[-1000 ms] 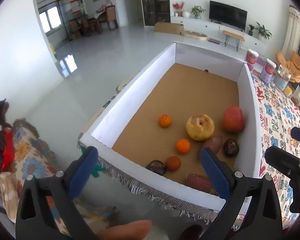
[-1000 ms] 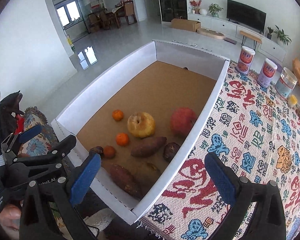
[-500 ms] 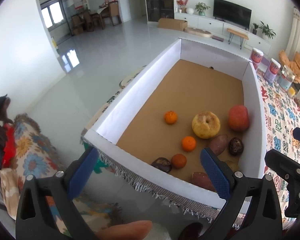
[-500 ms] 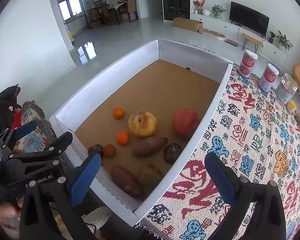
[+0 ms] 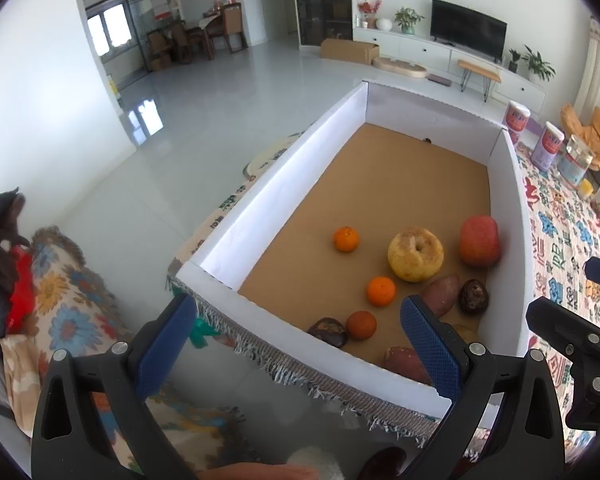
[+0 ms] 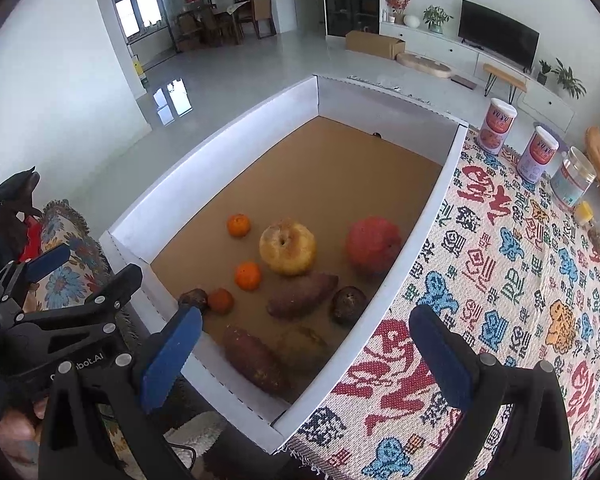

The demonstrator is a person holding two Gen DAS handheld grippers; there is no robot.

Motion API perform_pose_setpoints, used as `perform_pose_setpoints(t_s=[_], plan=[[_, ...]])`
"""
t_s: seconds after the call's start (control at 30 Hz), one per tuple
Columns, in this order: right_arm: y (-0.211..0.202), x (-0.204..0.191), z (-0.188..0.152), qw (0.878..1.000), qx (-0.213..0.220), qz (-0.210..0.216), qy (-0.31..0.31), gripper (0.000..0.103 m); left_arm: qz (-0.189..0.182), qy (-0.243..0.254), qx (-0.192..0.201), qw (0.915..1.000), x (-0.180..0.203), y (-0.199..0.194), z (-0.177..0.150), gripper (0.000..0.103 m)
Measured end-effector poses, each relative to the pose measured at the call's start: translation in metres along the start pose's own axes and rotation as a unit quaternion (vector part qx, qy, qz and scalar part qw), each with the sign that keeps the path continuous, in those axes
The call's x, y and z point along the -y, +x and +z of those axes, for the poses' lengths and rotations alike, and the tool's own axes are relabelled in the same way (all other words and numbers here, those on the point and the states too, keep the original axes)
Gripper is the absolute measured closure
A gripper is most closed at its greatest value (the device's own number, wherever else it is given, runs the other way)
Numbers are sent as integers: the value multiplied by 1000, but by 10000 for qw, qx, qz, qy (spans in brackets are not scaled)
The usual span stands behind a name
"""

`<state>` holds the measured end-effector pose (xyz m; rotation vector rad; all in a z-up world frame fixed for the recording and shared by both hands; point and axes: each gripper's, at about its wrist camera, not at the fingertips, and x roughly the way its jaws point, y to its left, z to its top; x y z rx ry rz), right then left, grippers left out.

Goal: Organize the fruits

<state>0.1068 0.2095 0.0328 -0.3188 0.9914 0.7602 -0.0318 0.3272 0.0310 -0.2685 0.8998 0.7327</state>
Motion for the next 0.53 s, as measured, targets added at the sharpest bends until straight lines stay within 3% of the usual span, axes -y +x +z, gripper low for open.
perform_pose_setpoints(t_s=[0.53], plan=[[8,-4,0,9999,-135,-20,-67,0,67,-6,24,10000,-2,2,-1,1]])
